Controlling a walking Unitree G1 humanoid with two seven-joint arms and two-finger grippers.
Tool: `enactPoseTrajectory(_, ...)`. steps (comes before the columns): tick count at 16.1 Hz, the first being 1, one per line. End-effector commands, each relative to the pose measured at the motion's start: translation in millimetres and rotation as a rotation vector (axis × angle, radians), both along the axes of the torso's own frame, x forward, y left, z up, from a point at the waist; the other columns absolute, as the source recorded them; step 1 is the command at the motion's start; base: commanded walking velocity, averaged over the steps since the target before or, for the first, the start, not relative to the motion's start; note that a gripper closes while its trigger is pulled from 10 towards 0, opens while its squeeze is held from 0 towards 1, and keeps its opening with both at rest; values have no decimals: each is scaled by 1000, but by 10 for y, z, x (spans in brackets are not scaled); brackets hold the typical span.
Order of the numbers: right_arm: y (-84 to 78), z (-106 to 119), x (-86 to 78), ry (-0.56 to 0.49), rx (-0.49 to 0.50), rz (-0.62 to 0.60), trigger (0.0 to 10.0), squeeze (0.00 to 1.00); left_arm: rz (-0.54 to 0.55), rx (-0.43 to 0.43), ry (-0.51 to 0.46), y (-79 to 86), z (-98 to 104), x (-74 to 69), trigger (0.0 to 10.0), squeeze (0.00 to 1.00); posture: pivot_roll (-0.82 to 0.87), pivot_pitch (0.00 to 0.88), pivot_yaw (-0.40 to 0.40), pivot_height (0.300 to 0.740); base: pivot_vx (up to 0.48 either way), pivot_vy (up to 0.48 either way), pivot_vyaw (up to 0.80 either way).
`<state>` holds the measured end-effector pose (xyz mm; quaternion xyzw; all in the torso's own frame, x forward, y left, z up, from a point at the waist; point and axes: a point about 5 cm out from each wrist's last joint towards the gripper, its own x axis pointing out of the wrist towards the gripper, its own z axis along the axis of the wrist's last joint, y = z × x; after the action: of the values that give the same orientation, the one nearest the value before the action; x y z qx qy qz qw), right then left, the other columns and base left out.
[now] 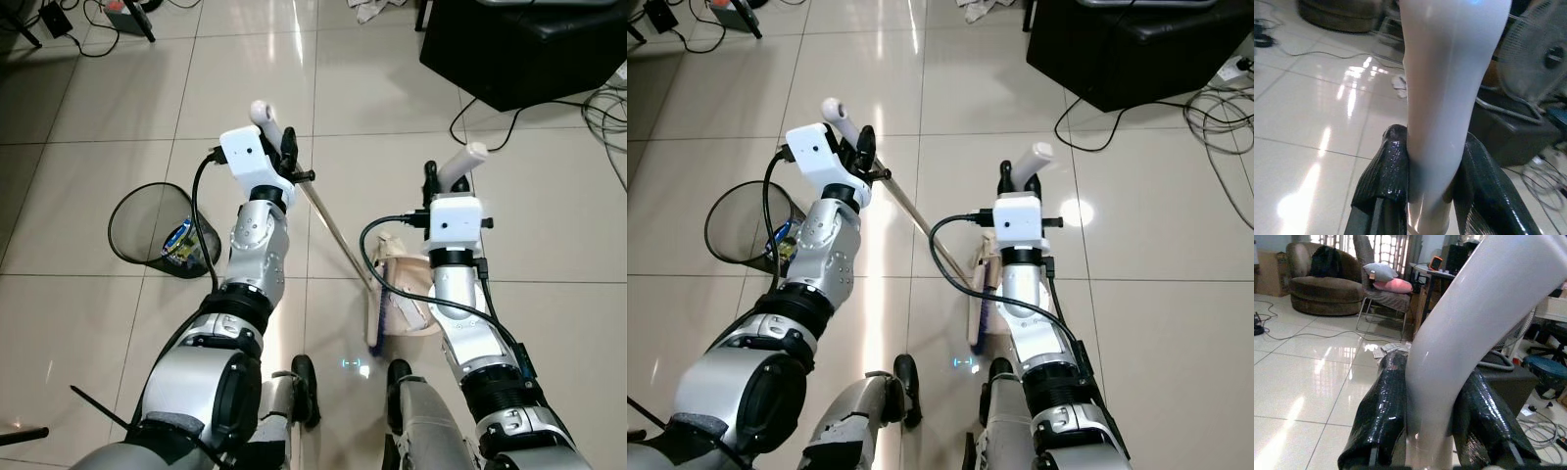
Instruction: Sweep floor
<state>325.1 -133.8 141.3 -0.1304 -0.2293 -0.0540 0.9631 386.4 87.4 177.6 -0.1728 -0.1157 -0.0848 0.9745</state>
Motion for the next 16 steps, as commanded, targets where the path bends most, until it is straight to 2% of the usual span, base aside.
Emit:
enactPoseTrajectory(1, 11, -168, -36, 75, 38, -4, 10000, 0, -31, 9, -18, 1, 41, 9, 10000, 0, 66, 330, 143, 740, 0, 0, 0)
enactPoseTrajectory(2, -10, -148, -33, 67, 46, -6, 10000, 0, -60, 55, -42, 25, 52, 6, 10000, 0, 61, 315, 139, 740, 0, 0, 0)
enactPoseTrajectory(4, -109, -83, -19, 44, 144, -25, 10000, 0, -104, 155, -88, 158, 92, 14, 10000, 0, 58, 286, 134, 740, 0, 0, 0)
enactPoseTrajectory(6, -219, -6, -37, 2, 232, -33, 10000, 0, -112, 271, -126, 371, 147, 32, 10000, 0, 51, 254, 132, 740, 0, 0, 0)
enactPoseTrajectory(9, -379, 70, -117, -63, 295, -45, 10000, 0, -57, 304, -121, 691, 191, 52, 10000, 0, 48, 211, 127, 740, 0, 0, 0)
enactPoseTrajectory(13, -478, 166, -139, -116, 335, -31, 10000, 0, 33, 335, -109, 987, 217, 45, 10000, 0, 49, 152, 118, 740, 0, 0, 0)
enactPoseTrajectory(15, -507, 284, -144, -151, 361, -15, 10000, 0, 87, 399, -93, 1196, 145, -20, 10000, 0, 46, 126, 118, 740, 0, 0, 0)
enactPoseTrajectory(16, -541, 347, -157, -163, 387, -9, 10000, 0, 115, 427, -62, 1309, 33, -86, 10000, 0, 41, 106, 117, 740, 0, 0, 0)
